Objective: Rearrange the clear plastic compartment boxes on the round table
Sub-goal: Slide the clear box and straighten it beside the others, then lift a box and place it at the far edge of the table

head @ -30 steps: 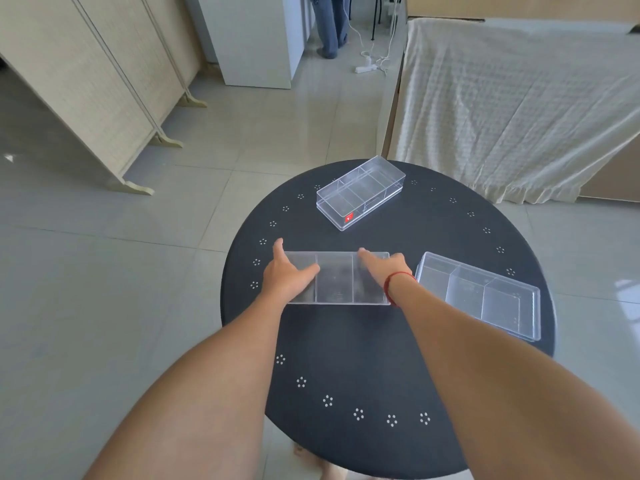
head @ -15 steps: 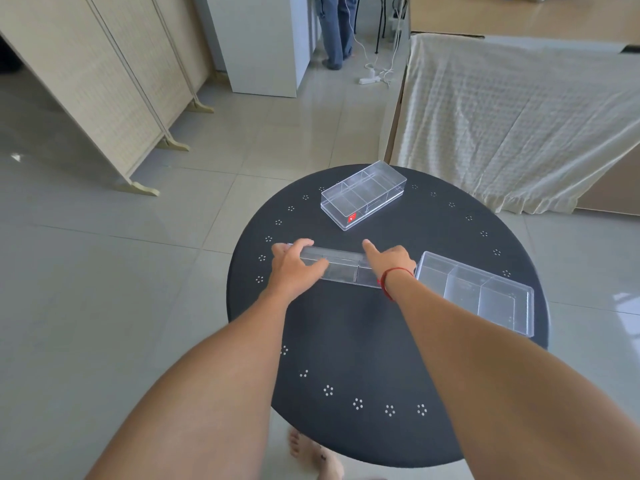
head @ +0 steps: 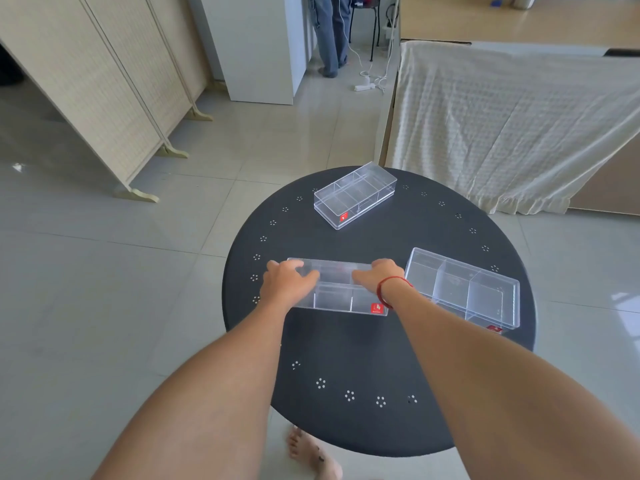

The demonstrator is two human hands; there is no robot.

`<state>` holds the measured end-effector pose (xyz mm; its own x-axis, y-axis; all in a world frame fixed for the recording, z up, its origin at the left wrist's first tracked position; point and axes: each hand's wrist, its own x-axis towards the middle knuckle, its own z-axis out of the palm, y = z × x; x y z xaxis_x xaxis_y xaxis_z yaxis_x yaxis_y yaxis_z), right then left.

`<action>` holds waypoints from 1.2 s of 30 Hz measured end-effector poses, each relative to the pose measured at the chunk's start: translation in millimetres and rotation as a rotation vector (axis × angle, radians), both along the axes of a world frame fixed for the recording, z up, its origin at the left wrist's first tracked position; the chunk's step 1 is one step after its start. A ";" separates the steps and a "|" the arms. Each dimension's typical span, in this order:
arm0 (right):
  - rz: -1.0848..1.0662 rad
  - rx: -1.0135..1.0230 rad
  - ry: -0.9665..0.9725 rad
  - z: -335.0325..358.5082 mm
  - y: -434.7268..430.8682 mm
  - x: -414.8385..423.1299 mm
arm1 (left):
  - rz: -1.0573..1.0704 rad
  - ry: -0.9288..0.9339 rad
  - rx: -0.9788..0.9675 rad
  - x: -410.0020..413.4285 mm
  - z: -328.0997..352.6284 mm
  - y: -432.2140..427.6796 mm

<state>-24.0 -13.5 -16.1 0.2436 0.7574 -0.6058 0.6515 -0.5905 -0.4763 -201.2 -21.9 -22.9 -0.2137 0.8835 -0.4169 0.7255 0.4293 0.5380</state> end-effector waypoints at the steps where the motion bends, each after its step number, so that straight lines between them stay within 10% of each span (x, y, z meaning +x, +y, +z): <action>1: 0.016 -0.005 -0.008 -2.0 -2.0 -0.5 | -0.011 0.027 0.000 1.3 -2.6 -1.5; 36: -0.033 0.107 0.017 -5.1 150.5 30.0 | -0.090 0.170 0.027 64.0 -4.2 172.3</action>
